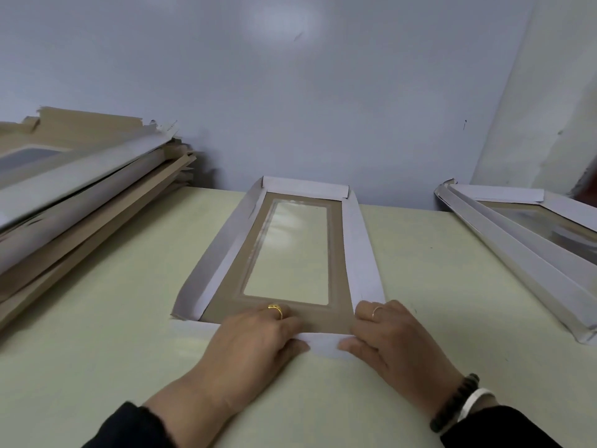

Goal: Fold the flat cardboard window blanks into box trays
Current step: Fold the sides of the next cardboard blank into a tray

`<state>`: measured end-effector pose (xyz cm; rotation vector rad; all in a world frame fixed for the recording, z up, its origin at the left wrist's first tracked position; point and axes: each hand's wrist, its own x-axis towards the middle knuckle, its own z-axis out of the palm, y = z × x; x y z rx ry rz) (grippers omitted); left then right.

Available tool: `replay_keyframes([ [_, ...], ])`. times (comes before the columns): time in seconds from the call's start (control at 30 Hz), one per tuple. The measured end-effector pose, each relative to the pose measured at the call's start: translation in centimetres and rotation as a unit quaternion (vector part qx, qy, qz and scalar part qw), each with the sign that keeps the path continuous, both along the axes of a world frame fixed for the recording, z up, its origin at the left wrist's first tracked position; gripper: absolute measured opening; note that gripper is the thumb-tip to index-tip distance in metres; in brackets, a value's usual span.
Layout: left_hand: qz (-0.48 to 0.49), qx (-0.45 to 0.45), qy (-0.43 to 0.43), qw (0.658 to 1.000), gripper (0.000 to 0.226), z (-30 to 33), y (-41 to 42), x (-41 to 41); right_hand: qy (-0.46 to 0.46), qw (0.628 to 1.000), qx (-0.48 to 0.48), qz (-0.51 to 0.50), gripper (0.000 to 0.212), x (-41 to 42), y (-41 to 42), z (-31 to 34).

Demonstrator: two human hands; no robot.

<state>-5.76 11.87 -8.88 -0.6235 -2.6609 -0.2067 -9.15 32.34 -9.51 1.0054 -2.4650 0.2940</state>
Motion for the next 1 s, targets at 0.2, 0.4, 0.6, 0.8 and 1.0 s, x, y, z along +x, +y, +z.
replay_keyframes([
  [0.2,-0.006,0.014,0.007,1.0,0.016,-0.5,-0.3,0.2,-0.183,0.96,-0.209,-0.023,0.028,-1.3,1.3,-0.3],
  [0.4,0.009,0.002,0.018,1.0,0.019,-0.5,-0.1,0.1,-0.208,0.973,-0.097,-0.032,0.03,-2.1,1.8,-0.2],
  [0.6,0.018,0.004,0.01,1.0,0.021,-0.4,0.0,0.1,-0.232,0.971,-0.031,-0.053,0.036,-2.8,1.5,0.2],
  [0.8,0.038,0.003,-0.026,0.999,0.025,-0.2,0.3,0.1,-0.271,0.958,-0.049,-0.083,0.038,-3.0,1.1,0.3],
  [1.0,0.027,-0.008,-0.023,0.999,0.023,0.1,0.3,0.4,-0.248,0.965,-0.031,-0.083,0.03,-2.7,0.8,0.9],
])
